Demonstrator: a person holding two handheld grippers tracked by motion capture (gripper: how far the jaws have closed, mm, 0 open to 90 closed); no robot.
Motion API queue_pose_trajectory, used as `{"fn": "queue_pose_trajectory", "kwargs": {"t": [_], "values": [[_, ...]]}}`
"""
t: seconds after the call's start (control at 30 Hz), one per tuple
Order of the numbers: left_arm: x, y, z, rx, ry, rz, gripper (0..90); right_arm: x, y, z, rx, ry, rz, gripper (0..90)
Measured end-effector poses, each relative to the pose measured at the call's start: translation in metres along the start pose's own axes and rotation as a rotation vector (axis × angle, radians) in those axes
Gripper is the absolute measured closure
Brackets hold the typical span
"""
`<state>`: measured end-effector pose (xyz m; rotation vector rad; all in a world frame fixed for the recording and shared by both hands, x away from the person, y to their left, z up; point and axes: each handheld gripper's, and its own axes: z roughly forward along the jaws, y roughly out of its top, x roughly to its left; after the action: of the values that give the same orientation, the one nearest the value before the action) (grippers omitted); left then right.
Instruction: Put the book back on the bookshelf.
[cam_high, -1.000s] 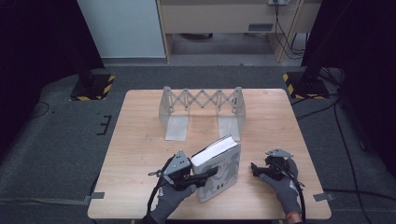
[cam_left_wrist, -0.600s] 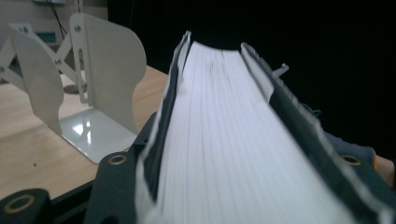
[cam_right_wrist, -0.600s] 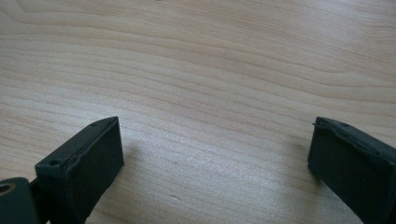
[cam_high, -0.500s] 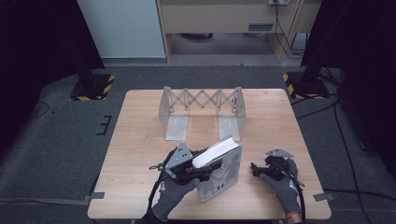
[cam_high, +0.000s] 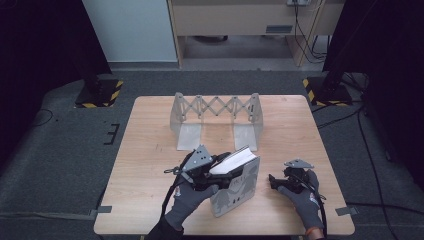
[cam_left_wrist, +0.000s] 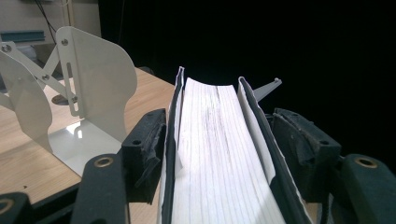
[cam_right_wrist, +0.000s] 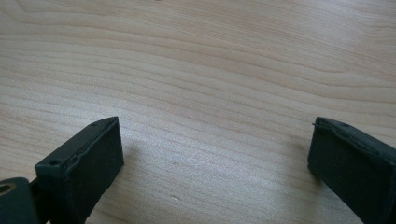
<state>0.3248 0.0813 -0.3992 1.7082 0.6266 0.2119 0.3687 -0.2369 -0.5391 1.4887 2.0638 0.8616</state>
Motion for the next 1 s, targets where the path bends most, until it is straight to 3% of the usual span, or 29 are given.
{"fn": "queue_pose_trajectory", "kwargs": {"t": [0.3, 0.4, 0.47, 0.7, 1.0], "values": [[0.000, 0.011, 0.007, 0.053, 0.004, 0.002, 34.7, 0.000, 0.000, 0.000, 0.002, 0.000, 0.002, 3.6], [-0.002, 0.012, 0.011, 0.103, 0.044, 0.032, 37.3, 0.000, 0.000, 0.000, 0.001, 0.000, 0.002, 3.7], [0.000, 0.010, 0.012, 0.127, 0.050, 0.026, 37.1, 0.000, 0.000, 0.000, 0.001, 0.000, 0.002, 3.7], [-0.004, 0.007, 0.011, 0.103, 0.055, 0.038, 36.0, 0.000, 0.000, 0.000, 0.000, 0.000, -0.001, 3.7], [-0.015, 0.005, 0.011, 0.093, 0.040, 0.076, 43.4, 0.000, 0.000, 0.000, 0.000, 0.000, 0.001, 3.8]]}}
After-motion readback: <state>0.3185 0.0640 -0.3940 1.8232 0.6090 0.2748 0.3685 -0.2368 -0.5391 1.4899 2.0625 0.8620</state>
